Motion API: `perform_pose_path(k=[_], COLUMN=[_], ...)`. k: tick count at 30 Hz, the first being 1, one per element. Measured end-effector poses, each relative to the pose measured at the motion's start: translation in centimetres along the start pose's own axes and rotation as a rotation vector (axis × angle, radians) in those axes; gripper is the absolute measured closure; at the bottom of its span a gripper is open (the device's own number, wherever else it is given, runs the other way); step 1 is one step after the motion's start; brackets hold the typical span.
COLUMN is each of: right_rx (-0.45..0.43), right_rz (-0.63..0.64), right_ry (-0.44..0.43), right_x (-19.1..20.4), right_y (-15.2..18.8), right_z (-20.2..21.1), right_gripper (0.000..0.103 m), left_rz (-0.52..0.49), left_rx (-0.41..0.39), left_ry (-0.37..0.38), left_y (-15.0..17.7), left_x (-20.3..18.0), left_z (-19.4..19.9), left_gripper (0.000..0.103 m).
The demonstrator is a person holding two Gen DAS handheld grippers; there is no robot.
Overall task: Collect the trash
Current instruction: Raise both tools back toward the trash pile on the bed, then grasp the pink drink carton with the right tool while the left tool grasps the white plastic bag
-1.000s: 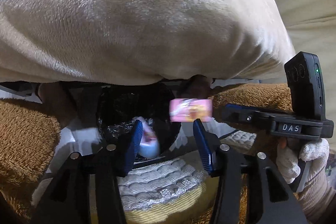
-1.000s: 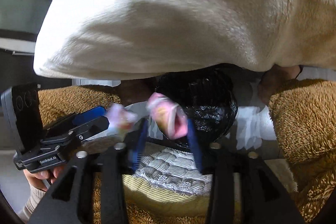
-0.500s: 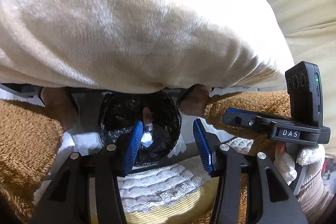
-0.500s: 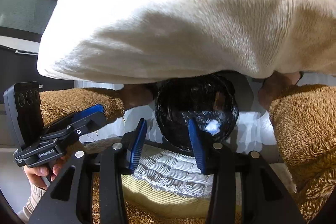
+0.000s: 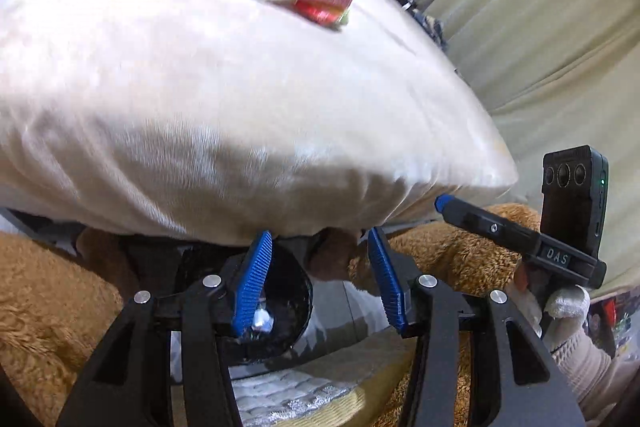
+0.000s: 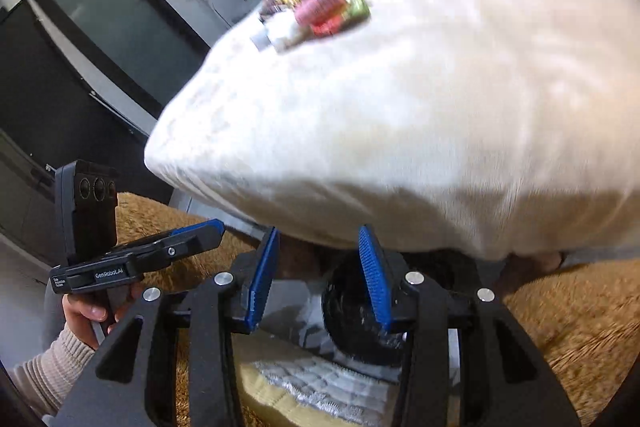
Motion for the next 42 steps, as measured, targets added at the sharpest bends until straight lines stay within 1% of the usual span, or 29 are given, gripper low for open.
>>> perform_pose_path(k=[2,4,8,9,10,11,13,14,16,18,19,20,21,24,25,28,31,36,38,39,40,42], right_rx=[-0.046,-0.081,-0.119,-0.13,-0.137,-0.137,-0.14,-0.143,-0.158,-0.168,-0.166,-0.165,-0.168,-0.15,-0.145,-0.129,-0.105,-0.087,-0.078,-0.082,-0.081,-0.078], right_rz=[0.049,0.076,0.115,0.129,0.143,0.159,0.193,0.211,0.235,0.246,0.25,0.251,0.251,0.244,0.244,0.256,0.266,0.285,0.275,0.273,0.271,0.265], right_ry=[0.013,0.02,0.029,0.033,0.031,0.029,0.034,0.042,0.071,0.074,0.075,0.075,0.074,0.073,0.075,0.084,0.113,0.171,0.177,0.186,0.198,0.205], right_x=[0.4,0.5,0.8,1.1,1.3,1.7,2.2,2.4,2.6,2.7,2.8,2.7,2.8,2.9,3.0,3.4,3.4,3.1,2.7,2.5,2.2,2.0], right_y=[-1.4,-3.0,-6.2,-7.0,-7.8,-8.3,-9.6,-10.3,-11.9,-13.4,-14.1,-14.7,-15.5,-17.0,-17.5,-18.8,-19.6,-20.3,-20.5,-20.5,-20.5,-20.6], right_z=[0.8,1.3,1.6,1.4,1.2,1.1,0.1,-0.3,-1.3,-2.4,-3.1,-3.7,-4.4,-6.3,-6.9,-8.8,-10.9,-13.4,-14.1,-14.2,-14.4,-14.3], right_gripper=[0.059,0.054,0.05,0.05,0.049,0.049,0.036,0.034,0.021,0.019,0.019,0.017,0.012,0.012,0.012,0.012,0.012,0.012,0.012,0.015,0.025,0.035], left_rz=[-0.026,-0.048,-0.084,-0.094,-0.099,-0.1,-0.108,-0.115,-0.13,-0.142,-0.144,-0.144,-0.142,-0.124,-0.11,-0.047,0.015,0.073,0.093,0.103,0.113,0.127], left_rx=[-0.025,-0.041,-0.054,-0.06,-0.07,-0.08,-0.095,-0.1,-0.112,-0.12,-0.124,-0.128,-0.135,-0.155,-0.169,-0.197,-0.229,-0.258,-0.259,-0.258,-0.257,-0.255], left_ry=[-0.006,-0.017,-0.048,-0.059,-0.07,-0.075,-0.088,-0.096,-0.107,-0.119,-0.123,-0.125,-0.129,-0.143,-0.152,-0.17,-0.168,-0.201,-0.206,-0.208,-0.212,-0.21], left_y=[-0.9,-1.9,-4.2,-4.8,-5.5,-6.2,-7.7,-8.4,-9.9,-11.3,-12.1,-12.7,-13.4,-14.9,-15.3,-15.9,-16.2,-15.8,-15.5,-15.4,-15.4,-15.3], left_x=[-0.3,-0.4,-0.1,0.1,0.5,1.2,1.9,2.2,2.8,3.5,3.9,4.3,4.7,5.9,6.5,8.2,9.5,11.3,11.8,12.1,12.4,12.6], left_z=[0.8,1.6,2.0,2.2,2.5,2.9,3.2,3.3,3.6,3.8,3.8,3.6,3.5,3.4,3.4,3.7,4.2,5.1,5.2,5.2,5.2,5.1], left_gripper=[0.054,0.054,0.053,0.05,0.045,0.044,0.044,0.044,0.043,0.035,0.027,0.021,0.019,0.011,0.006,0.006,0.006,0.006,0.006,0.006,0.006,0.006])
Point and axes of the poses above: each gripper's, at about its wrist camera, not at the fingertips, and z roughly against the way its jaws point, x to its left, y to its underside, the point moved 10 cm from there along -z, roughly the way its jaws point, and after that the axes turned 9 degrees about -z, right-handed, at the moved point
